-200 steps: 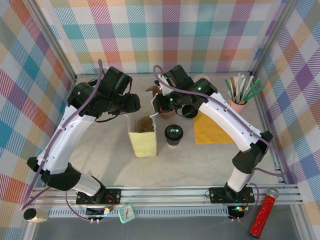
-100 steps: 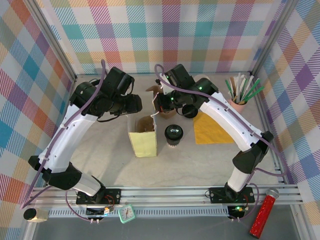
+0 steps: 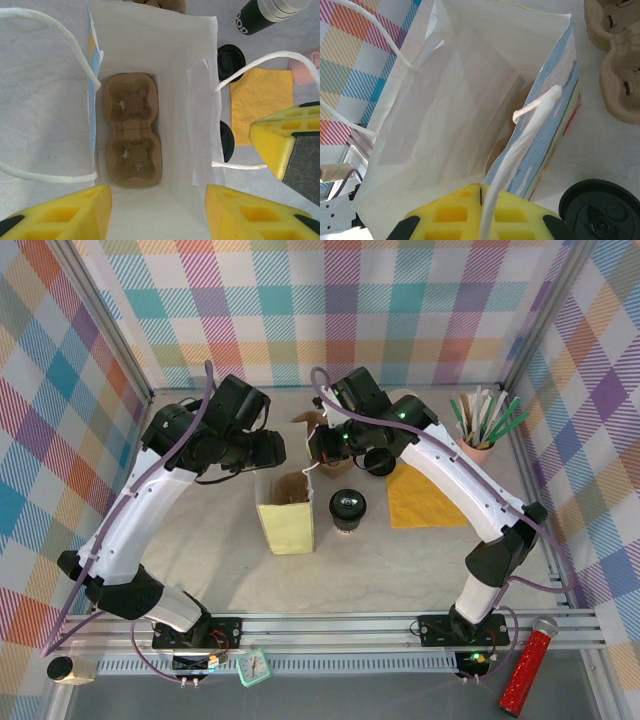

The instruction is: Pack the takeout coffee

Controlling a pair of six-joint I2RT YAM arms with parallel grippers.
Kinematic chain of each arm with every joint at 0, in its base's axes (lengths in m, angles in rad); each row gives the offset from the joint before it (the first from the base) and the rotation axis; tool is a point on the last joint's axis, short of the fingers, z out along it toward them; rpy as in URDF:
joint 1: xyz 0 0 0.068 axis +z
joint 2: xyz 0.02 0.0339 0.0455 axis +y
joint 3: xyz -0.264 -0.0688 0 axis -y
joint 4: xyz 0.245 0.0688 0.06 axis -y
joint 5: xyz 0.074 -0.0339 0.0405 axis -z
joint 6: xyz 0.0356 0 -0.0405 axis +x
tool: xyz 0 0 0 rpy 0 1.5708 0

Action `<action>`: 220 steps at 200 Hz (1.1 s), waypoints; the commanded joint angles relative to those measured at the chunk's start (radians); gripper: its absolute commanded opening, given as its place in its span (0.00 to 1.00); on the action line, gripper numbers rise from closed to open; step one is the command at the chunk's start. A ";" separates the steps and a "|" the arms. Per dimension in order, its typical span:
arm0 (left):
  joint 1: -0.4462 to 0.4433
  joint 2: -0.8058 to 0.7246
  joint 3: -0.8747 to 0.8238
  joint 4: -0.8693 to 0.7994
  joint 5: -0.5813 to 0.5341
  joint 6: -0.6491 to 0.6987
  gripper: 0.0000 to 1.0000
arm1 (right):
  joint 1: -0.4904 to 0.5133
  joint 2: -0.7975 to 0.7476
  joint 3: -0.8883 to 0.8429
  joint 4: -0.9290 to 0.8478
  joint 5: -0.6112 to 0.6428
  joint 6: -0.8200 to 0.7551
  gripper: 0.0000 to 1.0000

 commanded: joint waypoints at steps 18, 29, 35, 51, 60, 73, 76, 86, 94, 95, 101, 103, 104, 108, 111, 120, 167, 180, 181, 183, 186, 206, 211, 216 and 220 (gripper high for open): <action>-0.015 0.002 -0.011 0.002 0.008 0.001 0.52 | -0.004 -0.026 -0.014 0.016 -0.023 0.009 0.00; -0.015 0.004 -0.009 0.000 0.011 0.001 0.52 | -0.004 -0.026 -0.012 0.014 -0.022 0.009 0.00; -0.015 0.006 -0.005 -0.006 0.011 0.000 0.52 | -0.004 -0.028 -0.012 0.013 -0.021 0.008 0.00; -0.015 0.017 0.013 -0.032 -0.012 -0.003 0.52 | -0.003 -0.028 -0.009 0.011 -0.017 0.010 0.00; -0.015 0.021 0.015 -0.041 -0.021 -0.003 0.52 | -0.004 -0.028 -0.011 0.012 -0.015 0.009 0.00; -0.016 0.025 0.015 -0.048 -0.026 -0.005 0.52 | -0.004 -0.029 -0.013 0.014 -0.018 0.009 0.00; -0.016 0.025 0.017 -0.050 -0.028 -0.005 0.52 | -0.003 -0.028 -0.013 0.014 -0.018 0.008 0.00; -0.016 0.028 0.019 -0.056 -0.036 -0.007 0.52 | -0.004 -0.028 -0.014 0.014 -0.020 0.007 0.00; -0.016 0.030 0.021 -0.060 -0.045 -0.008 0.52 | -0.004 -0.030 -0.016 0.016 -0.020 0.006 0.00; -0.016 0.030 0.021 -0.061 -0.045 -0.008 0.52 | -0.004 -0.030 -0.016 0.016 -0.019 0.007 0.00; -0.016 0.031 0.023 -0.065 -0.051 -0.010 0.51 | -0.004 -0.030 -0.016 0.016 -0.018 0.007 0.00; -0.016 0.031 0.024 -0.067 -0.053 -0.009 0.51 | -0.004 -0.030 -0.016 0.015 -0.017 0.006 0.00; -0.016 0.031 0.025 -0.067 -0.054 -0.009 0.51 | -0.004 -0.030 -0.016 0.016 -0.017 0.007 0.00; -0.017 0.033 0.029 -0.070 -0.057 -0.010 0.51 | -0.004 -0.030 -0.016 0.016 -0.017 0.007 0.00; -0.018 0.034 0.030 -0.073 -0.062 -0.010 0.51 | -0.003 -0.030 -0.016 0.016 -0.017 0.007 0.00; -0.021 0.039 0.036 -0.080 -0.071 -0.010 0.51 | -0.003 -0.031 -0.016 0.016 -0.017 0.006 0.00; -0.033 0.058 0.058 -0.107 -0.100 -0.007 0.50 | -0.004 -0.028 -0.016 0.019 -0.018 0.007 0.00; -0.034 0.056 0.058 -0.103 -0.098 -0.004 0.50 | -0.003 -0.026 -0.014 0.019 -0.018 0.009 0.00; -0.034 0.056 0.058 -0.103 -0.098 -0.005 0.50 | -0.003 -0.026 -0.015 0.019 -0.018 0.009 0.00; -0.035 0.056 0.058 -0.103 -0.098 -0.005 0.50 | -0.003 -0.027 -0.014 0.019 -0.018 0.009 0.00; -0.034 0.055 0.057 -0.102 -0.098 -0.005 0.50 | -0.005 -0.026 -0.014 0.019 -0.020 0.009 0.00; -0.035 0.054 0.056 -0.098 -0.097 -0.005 0.50 | -0.004 -0.025 -0.013 0.018 -0.020 0.009 0.00; -0.035 0.054 0.056 -0.098 -0.096 -0.003 0.50 | -0.004 -0.025 -0.014 0.018 -0.020 0.008 0.00; -0.035 0.054 0.055 -0.096 -0.095 -0.003 0.50 | -0.003 -0.027 -0.013 0.018 -0.020 0.009 0.00; -0.034 0.054 0.056 -0.096 -0.095 -0.004 0.50 | -0.005 -0.026 -0.013 0.018 -0.019 0.008 0.00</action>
